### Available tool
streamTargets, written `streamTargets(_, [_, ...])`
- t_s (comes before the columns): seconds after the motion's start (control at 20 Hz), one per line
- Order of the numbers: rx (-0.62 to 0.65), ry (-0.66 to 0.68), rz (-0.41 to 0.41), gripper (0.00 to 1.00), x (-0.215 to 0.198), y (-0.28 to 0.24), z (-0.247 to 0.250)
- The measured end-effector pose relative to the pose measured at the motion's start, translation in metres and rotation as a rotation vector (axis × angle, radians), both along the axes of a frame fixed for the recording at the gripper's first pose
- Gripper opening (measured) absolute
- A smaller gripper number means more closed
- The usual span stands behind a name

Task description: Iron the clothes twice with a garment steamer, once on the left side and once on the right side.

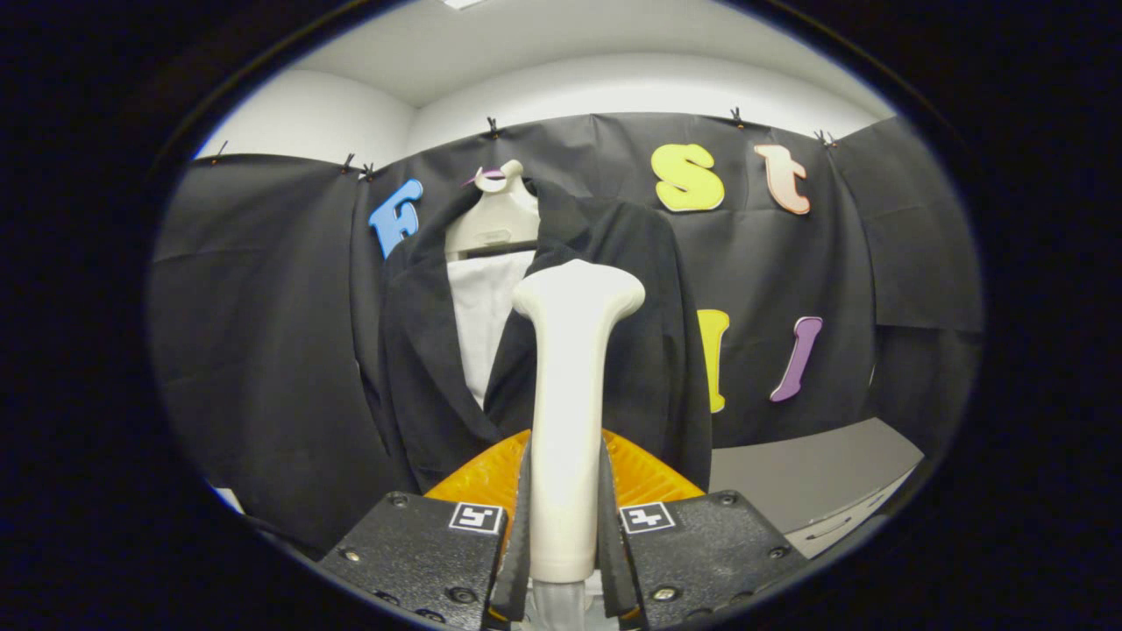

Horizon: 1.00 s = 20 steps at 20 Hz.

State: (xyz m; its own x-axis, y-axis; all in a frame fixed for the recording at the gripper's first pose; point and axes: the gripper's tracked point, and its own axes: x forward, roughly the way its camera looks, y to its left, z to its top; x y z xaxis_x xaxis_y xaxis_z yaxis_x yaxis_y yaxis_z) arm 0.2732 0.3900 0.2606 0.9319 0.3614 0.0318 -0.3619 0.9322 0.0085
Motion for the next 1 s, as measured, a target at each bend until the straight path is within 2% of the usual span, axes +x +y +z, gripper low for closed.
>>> streamTargets(1.0, [-0.124, 0.207, -0.029, 0.35, -0.010, -0.013, -0.154])
